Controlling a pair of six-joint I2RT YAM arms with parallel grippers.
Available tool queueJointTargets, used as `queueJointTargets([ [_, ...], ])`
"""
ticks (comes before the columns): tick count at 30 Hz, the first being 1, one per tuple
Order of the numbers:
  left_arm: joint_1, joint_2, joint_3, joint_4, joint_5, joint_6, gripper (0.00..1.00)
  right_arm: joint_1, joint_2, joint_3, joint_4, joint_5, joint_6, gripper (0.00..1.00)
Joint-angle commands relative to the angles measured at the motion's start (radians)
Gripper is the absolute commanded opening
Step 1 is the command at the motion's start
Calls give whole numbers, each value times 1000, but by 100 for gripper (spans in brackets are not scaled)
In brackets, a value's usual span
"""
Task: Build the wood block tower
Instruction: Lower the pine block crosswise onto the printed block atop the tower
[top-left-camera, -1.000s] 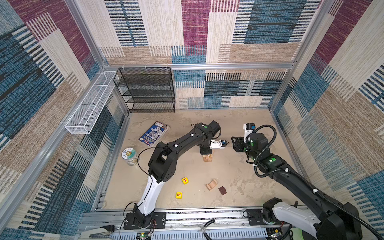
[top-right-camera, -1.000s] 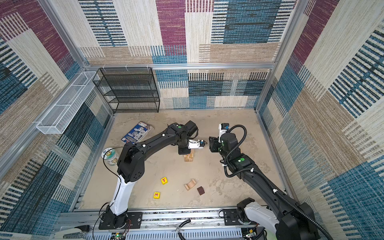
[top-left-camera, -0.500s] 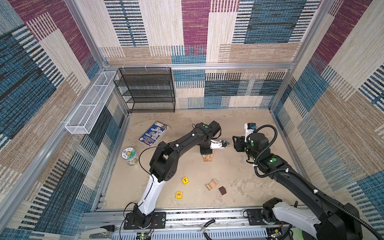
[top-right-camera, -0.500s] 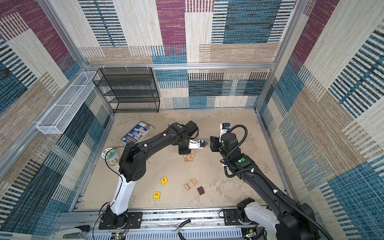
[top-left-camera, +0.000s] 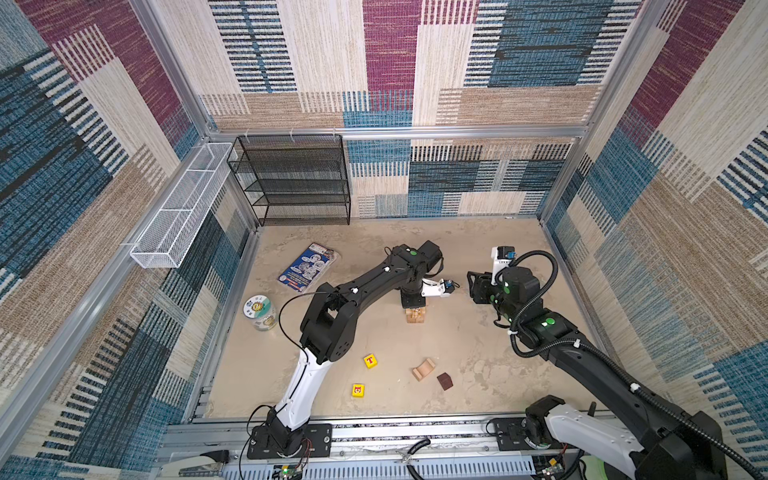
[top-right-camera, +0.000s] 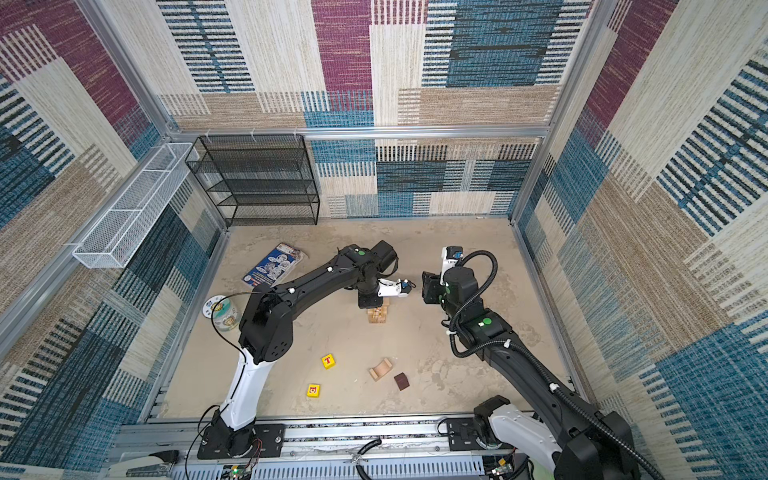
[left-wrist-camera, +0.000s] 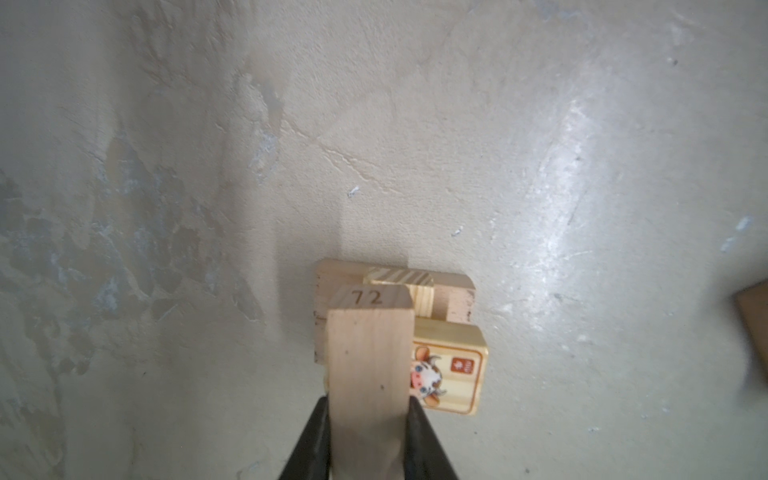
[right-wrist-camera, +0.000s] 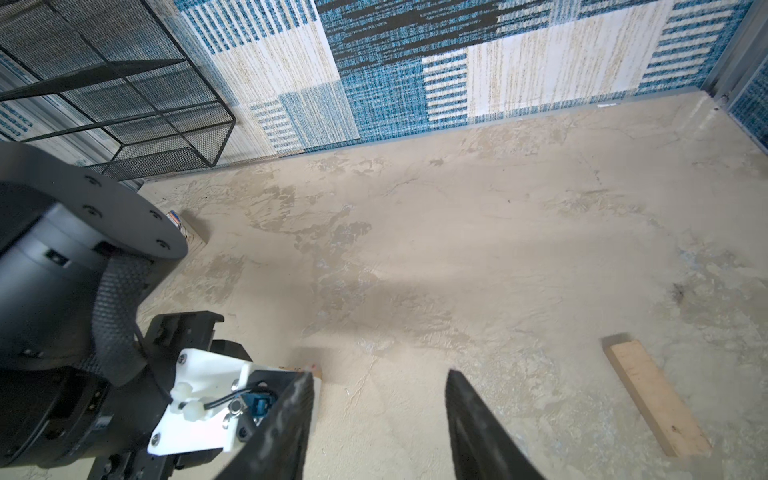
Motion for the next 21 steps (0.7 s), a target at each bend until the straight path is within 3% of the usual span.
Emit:
queueJointTargets([
  [1, -1, -4, 3, -12, 14, 20, 23, 0, -8, -3, 28, 11, -7, 54],
  [21, -1, -3, 4, -12, 8, 7, 30, 0, -35, -3, 29, 17, -2, 52],
])
